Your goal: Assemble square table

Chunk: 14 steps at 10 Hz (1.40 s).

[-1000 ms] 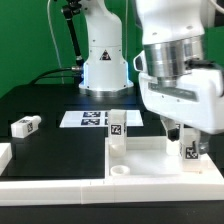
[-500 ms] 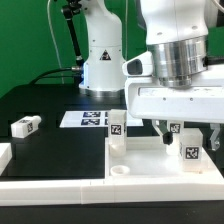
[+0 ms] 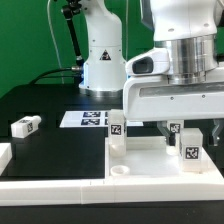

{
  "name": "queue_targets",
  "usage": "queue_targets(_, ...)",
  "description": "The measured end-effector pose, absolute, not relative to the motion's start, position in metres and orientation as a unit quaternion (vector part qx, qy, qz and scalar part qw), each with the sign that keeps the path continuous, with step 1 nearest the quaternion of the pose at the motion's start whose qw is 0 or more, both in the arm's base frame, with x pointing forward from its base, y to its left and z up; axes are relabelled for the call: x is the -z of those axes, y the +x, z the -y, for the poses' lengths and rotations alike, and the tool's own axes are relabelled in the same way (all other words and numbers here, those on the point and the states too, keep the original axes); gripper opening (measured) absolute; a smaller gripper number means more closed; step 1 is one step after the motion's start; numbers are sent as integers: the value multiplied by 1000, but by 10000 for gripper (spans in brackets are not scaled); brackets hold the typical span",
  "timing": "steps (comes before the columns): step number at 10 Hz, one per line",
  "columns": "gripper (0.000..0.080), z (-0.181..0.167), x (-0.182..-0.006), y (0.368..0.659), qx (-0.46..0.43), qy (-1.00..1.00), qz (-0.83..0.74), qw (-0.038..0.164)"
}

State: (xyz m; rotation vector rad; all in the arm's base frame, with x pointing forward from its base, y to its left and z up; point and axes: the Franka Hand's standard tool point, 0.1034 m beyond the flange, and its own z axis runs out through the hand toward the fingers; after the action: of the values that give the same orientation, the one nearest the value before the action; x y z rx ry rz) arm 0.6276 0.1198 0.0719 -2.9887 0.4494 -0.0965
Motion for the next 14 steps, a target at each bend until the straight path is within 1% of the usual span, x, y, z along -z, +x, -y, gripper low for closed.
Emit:
queue_targets(1,336,-120,-72,627,29,-980,-187,60)
queue_targets(2,294,-118,-71,627,26,-972,-227,60)
queue_targets(3,294,-118,-71,627,25,-966,-249,61)
queue_targets(4,294,-117,-71,627,19,-948,-312,62)
queue_targets(6,294,-118,-72,627,-10,-877,-476,55)
queue_targets(8,294,-122,-69,630,-33,-778,-624,59)
queue_targets(9,294,-122,-69,631,-41,-720,-690,67)
queue_targets(10,294,-122,-69,630,-40,-678,-731,74)
queue_targets(11,294,-126,-69,629,-37,-676,-733,69)
queue_targets(13,294,-124,-69,629,-33,-703,-707,70)
queue_targets(14,465,-126,-69,630,-18,-771,-633,71)
